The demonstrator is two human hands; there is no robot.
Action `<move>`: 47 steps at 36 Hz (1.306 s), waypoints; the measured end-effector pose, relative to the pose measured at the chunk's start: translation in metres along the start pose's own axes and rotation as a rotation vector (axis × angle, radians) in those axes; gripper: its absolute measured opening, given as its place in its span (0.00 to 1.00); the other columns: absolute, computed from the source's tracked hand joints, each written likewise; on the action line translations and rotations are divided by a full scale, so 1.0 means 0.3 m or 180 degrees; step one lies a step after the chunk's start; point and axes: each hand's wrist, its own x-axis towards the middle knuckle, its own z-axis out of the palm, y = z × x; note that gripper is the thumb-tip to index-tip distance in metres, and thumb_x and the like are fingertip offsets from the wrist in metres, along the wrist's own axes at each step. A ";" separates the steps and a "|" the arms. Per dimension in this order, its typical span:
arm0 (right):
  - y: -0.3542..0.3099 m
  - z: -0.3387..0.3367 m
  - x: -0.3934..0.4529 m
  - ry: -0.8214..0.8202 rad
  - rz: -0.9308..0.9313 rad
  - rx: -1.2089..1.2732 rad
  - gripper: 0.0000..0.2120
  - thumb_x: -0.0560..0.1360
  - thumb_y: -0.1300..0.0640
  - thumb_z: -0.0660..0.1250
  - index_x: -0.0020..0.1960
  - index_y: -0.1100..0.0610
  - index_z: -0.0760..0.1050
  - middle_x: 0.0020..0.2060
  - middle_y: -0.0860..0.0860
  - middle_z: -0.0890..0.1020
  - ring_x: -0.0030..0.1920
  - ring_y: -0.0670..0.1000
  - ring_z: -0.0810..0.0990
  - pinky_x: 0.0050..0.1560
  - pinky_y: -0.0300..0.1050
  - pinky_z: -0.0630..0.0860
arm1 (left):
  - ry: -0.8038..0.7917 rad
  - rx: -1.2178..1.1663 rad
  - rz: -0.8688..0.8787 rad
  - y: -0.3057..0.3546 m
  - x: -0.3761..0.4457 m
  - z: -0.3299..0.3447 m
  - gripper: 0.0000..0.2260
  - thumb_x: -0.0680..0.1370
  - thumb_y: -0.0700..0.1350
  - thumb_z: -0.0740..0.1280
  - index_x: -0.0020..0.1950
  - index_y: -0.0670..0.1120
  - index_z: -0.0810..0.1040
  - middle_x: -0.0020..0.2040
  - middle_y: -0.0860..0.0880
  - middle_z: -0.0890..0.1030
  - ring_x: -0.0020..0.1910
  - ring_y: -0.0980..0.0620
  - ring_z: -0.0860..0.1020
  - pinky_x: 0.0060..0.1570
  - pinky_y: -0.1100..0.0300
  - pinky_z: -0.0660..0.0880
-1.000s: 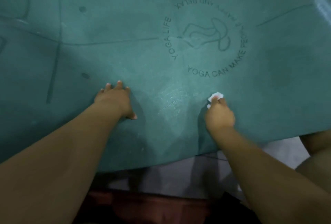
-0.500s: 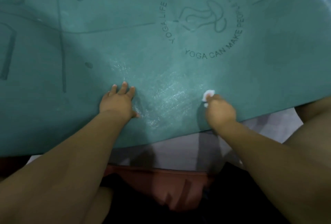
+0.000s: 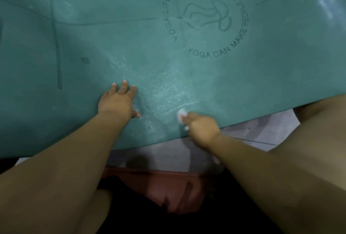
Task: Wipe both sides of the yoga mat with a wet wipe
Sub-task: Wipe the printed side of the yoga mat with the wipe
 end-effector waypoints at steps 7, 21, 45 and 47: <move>0.049 0.008 -0.039 0.0537 0.2113 0.1136 0.13 0.78 0.62 0.56 0.60 0.58 0.73 0.55 0.58 0.78 0.56 0.58 0.77 0.51 0.44 0.71 | -0.0045 -0.0043 -0.0001 0.016 -0.003 -0.003 0.41 0.74 0.58 0.69 0.78 0.51 0.48 0.78 0.49 0.44 0.77 0.42 0.46 0.73 0.50 0.52; 0.136 -0.058 -0.080 0.0263 0.1964 0.0478 0.14 0.77 0.63 0.56 0.59 0.55 0.73 0.56 0.57 0.77 0.55 0.58 0.77 0.51 0.46 0.72 | 0.0008 0.0020 -0.0010 0.103 -0.026 -0.004 0.28 0.76 0.53 0.66 0.73 0.47 0.62 0.72 0.40 0.57 0.74 0.37 0.54 0.70 0.48 0.59; 0.404 -0.306 -0.113 0.0201 0.1095 -0.0804 0.14 0.79 0.56 0.56 0.64 0.55 0.68 0.56 0.57 0.71 0.56 0.59 0.75 0.46 0.47 0.69 | 0.0034 0.0845 0.1286 0.470 -0.076 0.054 0.37 0.72 0.68 0.60 0.75 0.53 0.54 0.73 0.42 0.51 0.72 0.36 0.53 0.65 0.40 0.60; 0.432 -0.330 -0.130 0.0082 0.1009 -0.1008 0.15 0.80 0.56 0.55 0.66 0.56 0.66 0.58 0.57 0.70 0.57 0.58 0.74 0.43 0.46 0.66 | 0.0018 0.0904 0.1357 0.519 -0.079 0.065 0.37 0.73 0.66 0.61 0.76 0.53 0.51 0.75 0.42 0.48 0.73 0.35 0.49 0.66 0.36 0.57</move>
